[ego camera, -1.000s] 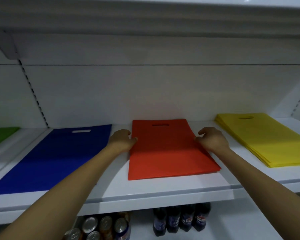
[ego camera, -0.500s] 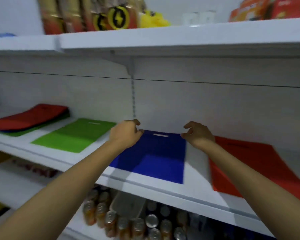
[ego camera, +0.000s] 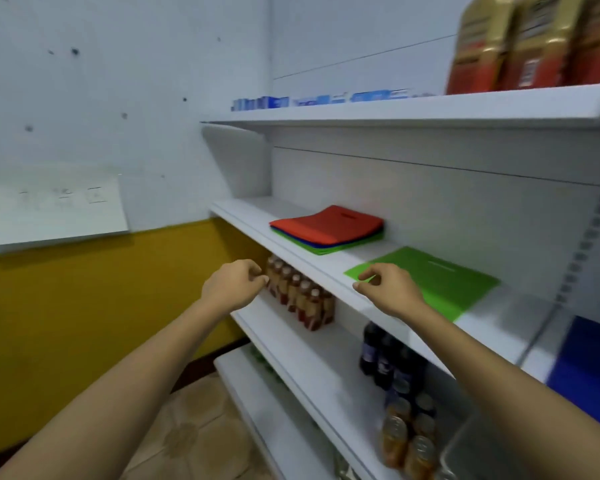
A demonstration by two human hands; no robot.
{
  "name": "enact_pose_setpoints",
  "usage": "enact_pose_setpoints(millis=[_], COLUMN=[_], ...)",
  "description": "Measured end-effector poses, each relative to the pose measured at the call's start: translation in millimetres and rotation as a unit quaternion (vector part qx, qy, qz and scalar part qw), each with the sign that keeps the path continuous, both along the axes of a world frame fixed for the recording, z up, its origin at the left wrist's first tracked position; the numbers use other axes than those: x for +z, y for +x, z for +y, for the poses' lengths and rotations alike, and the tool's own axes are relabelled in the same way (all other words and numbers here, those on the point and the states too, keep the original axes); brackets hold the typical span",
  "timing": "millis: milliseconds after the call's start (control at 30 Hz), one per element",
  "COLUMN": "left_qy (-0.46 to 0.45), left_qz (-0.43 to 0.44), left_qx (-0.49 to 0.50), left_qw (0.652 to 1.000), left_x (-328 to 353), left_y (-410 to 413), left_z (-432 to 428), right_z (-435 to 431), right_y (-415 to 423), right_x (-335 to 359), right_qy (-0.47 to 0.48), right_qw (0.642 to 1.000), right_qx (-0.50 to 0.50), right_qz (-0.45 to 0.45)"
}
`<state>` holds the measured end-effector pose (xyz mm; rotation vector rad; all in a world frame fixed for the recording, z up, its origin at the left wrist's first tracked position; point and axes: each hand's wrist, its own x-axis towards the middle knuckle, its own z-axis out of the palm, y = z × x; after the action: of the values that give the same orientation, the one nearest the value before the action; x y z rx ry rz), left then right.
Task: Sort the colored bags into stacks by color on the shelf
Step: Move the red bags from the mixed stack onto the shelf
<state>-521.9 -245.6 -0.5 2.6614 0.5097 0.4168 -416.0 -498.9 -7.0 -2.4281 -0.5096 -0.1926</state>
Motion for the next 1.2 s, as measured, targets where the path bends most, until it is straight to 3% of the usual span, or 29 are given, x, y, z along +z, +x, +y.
enact_pose_setpoints(millis=[300, 667, 933, 1200], left_qy=[-0.03, -0.016, -0.038, -0.014], left_qz=[0.0, -0.036, -0.045, -0.068], left_qx=[0.034, -0.042, -0.101, -0.179], left_qw=[0.999, 0.998, 0.993, 0.981], left_x=[-25, -5, -8, -13], left_y=[14, 174, 301, 400], left_z=[92, 123, 133, 124], right_z=[116, 132, 133, 136], right_y=[44, 199, 287, 317], right_x=[-21, -24, -36, -50], right_qy=[0.051, 0.231, 0.208, 0.153], right_qw=[0.997, 0.965, 0.959, 0.956], right_qx=[0.031, -0.076, -0.146, -0.222], right_qz=[0.041, 0.098, 0.123, 0.117])
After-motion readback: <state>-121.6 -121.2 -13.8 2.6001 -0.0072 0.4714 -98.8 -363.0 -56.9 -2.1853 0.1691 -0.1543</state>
